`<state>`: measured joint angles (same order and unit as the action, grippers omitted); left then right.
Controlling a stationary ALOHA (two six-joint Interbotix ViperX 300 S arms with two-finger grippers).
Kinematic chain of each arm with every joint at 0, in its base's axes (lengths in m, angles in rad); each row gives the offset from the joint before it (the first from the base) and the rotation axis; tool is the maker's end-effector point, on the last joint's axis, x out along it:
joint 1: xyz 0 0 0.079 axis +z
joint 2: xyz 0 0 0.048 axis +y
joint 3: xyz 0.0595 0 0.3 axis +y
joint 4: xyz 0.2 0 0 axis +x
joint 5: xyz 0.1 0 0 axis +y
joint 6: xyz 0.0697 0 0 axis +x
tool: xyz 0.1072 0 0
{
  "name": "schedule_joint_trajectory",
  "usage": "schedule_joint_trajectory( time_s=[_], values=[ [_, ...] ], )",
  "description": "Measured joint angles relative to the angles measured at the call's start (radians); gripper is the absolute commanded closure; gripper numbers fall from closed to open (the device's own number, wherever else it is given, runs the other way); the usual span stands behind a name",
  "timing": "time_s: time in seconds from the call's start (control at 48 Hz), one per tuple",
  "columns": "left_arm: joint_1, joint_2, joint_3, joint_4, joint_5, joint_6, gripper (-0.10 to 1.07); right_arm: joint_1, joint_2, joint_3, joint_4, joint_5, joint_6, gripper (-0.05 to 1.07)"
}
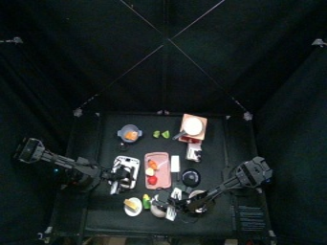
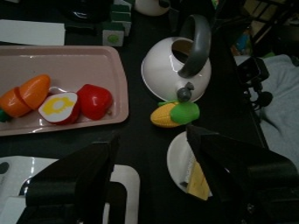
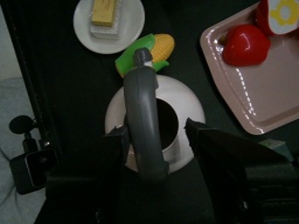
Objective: Grab kettle
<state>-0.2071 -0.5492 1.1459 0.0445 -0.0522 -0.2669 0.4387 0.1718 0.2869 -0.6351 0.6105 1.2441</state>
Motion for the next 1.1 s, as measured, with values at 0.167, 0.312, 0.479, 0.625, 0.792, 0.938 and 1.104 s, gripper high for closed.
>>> schedule_joint_trajectory(
  time_s=[0.167, 0.312, 0.479, 0.625, 0.792, 0.938, 1.104],
  values=[
    [0.0, 0.0, 0.0, -0.002, -0.002, -0.002, 0.02, -0.002, 0.002, -0.002, -0.006, 0.021, 0.0, 0.18],
    [0.0, 0.0, 0.002, -0.002, 0.0, 0.0, 0.02, -0.002, 0.002, -0.002, -0.008, 0.031, 0.0, 0.23],
    [0.0, 0.0, 0.0, -0.003, -0.002, 0.0, 0.02, -0.005, 0.002, 0.0, -0.006, 0.032, 0.0, 0.34],
    [0.0, 0.0, 0.003, -0.003, -0.002, 0.0, 0.02, -0.008, 0.002, -0.002, 0.005, 0.034, -0.003, 0.41],
    [0.0, 0.0, 0.003, -0.002, -0.002, 0.0, 0.02, -0.008, -0.006, -0.006, 0.008, 0.075, -0.003, 0.42],
    [0.0, 0.0, 0.005, -0.002, -0.002, -0.002, 0.02, -0.006, -0.031, -0.008, 0.005, 0.098, -0.003, 0.42],
    [0.0, 0.0, 0.005, -0.003, 0.0, -0.002, 0.02, -0.005, -0.034, -0.012, 0.002, 0.101, -0.003, 0.42]
  ],
)
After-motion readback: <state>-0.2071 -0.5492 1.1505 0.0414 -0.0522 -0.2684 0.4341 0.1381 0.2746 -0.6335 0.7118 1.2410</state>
